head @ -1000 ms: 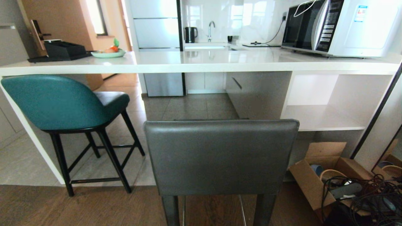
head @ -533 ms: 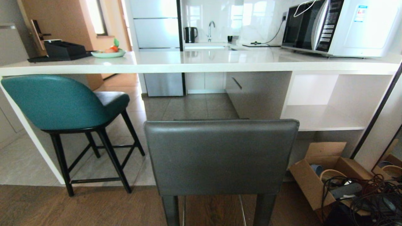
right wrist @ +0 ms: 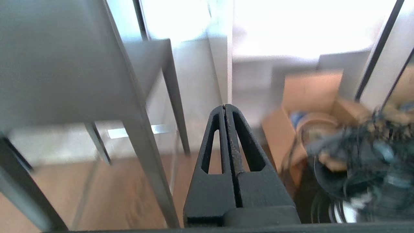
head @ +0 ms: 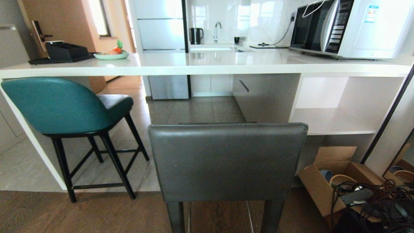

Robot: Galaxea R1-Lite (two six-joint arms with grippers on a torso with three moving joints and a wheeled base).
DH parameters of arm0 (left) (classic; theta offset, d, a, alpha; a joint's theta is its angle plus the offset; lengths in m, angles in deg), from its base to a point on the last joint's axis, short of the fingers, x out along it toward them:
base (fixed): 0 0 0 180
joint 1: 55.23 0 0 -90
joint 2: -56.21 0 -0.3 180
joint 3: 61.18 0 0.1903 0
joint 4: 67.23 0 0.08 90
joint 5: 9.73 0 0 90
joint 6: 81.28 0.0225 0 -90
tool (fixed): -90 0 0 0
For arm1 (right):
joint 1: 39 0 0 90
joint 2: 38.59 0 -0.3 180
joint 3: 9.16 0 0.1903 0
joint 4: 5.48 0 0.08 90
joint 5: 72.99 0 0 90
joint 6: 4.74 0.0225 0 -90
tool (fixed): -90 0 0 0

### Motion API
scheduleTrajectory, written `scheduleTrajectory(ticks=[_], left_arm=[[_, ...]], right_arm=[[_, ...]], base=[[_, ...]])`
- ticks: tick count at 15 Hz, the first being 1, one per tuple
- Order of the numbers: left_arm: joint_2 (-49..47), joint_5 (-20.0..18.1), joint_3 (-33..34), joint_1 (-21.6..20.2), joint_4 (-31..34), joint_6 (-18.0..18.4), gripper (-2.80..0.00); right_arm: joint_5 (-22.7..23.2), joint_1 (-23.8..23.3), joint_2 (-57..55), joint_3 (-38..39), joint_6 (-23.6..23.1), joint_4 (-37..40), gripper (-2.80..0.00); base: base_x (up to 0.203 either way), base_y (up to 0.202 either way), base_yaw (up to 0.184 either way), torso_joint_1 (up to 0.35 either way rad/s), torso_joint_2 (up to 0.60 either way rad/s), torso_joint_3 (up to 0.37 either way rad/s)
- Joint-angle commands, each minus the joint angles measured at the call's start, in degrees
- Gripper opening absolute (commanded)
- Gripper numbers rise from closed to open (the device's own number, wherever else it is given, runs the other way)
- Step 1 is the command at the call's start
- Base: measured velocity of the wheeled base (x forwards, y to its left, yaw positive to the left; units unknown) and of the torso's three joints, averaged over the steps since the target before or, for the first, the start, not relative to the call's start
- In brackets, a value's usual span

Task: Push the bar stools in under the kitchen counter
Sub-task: Push the gray chair back under the dining table

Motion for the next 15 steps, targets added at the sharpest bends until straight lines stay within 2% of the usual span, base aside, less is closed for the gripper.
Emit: scheduleTrajectory(ticks=[1,4,6,9,12,15], left_arm=[[-3.3,-1.4,-8.8,0.0,1.0,-0.3,-2.8],[-18.6,-4.5,-18.6,0.4,0.0,-2.6,-2.8],[-30.1,-6.6,-21.9,0.7,-7.2,-3.4,-2.8],[-46.5,-10.8,-23.4,1.5,-20.0,-3.9,-2.8],[-59.0,-12.6,-23.0,8.5,-28.6,-4.2,-2.8],[-69.4,-12.8,-21.5,11.5,-35.4,-4.3,-2.8]], right_arm=[[0.1,0.0,-3.9,-7.3,1.7,1.6,-2.8],[0.8,0.3,-14.2,-15.5,4.7,1.8,-2.8],[1.3,0.4,-23.5,-21.7,7.9,0.1,-2.8],[4.2,0.6,-39.3,-26.7,10.4,-5.6,-2.8],[6.8,1.6,-53.1,-28.2,11.3,-14.8,-2.8],[7.5,6.1,-62.1,-26.8,11.5,-22.5,-2.8]], base=[[0.0,0.0,0.0,0.0,0.0,0.0],[0.0,0.0,0.0,0.0,0.0,0.0],[0.0,0.0,0.0,0.0,0.0,0.0],[0.0,0.0,0.0,0.0,0.0,0.0],[0.0,0.0,0.0,0.0,0.0,0.0],[0.0,0.0,0.0,0.0,0.0,0.0]])
